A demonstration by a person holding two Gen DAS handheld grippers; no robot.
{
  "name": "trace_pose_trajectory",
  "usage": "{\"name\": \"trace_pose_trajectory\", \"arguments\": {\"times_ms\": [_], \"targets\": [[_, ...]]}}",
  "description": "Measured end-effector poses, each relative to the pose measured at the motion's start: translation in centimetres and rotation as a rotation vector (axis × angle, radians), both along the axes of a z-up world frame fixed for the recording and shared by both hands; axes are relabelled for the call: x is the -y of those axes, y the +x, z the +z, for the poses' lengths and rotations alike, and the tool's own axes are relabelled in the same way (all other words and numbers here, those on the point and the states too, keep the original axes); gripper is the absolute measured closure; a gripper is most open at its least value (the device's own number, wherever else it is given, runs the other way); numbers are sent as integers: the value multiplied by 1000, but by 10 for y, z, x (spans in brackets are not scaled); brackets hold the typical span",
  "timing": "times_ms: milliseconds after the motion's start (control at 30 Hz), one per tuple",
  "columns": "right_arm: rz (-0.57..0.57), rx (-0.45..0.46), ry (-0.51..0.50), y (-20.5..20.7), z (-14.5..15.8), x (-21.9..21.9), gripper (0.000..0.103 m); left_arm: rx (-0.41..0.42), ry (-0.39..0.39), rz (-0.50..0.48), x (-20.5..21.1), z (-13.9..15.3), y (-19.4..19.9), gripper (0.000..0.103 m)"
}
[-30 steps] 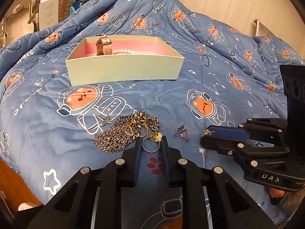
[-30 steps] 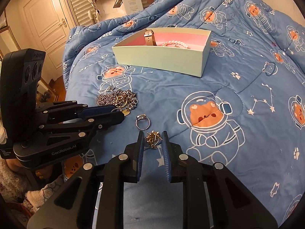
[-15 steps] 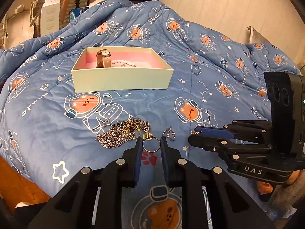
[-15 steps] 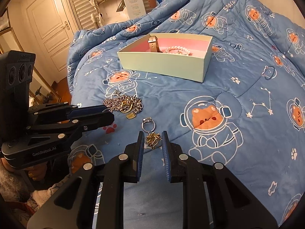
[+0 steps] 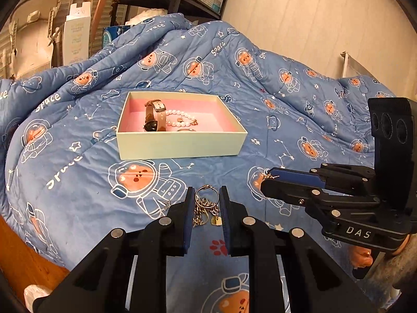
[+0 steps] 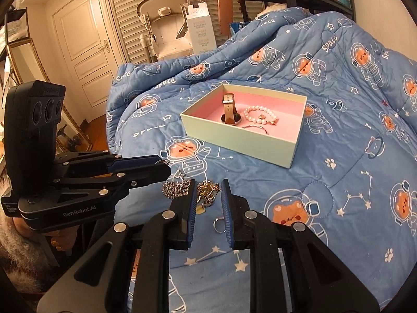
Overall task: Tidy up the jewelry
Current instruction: 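Carry the ring and charm into the pink box and open both tools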
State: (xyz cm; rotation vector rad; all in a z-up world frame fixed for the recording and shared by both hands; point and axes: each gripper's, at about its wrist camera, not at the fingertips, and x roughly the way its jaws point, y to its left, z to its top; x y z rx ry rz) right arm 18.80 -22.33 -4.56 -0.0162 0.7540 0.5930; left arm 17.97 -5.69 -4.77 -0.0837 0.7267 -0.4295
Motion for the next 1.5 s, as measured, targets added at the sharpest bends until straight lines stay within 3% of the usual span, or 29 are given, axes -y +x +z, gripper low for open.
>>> {"name": "trace_pose_trajectory", "arguments": {"times_ms": [233, 667, 767, 967, 1500], "targets": [[3, 39, -11, 31, 15, -6, 84, 23, -2, 5, -5, 14, 33, 85], [-58, -82, 4, 136, 16, 3, 84, -35, 20, -21, 2, 15, 113, 85], [-68, -110, -22, 164, 12, 2, 84, -75, 21, -40, 7, 11, 133, 85], [-55, -187, -83, 206, -6, -6, 84, -136, 105, -106, 30, -3, 158, 85], [4, -313, -220, 253, -41, -39, 84, -252, 171, -196, 52, -28, 186, 85]]}}
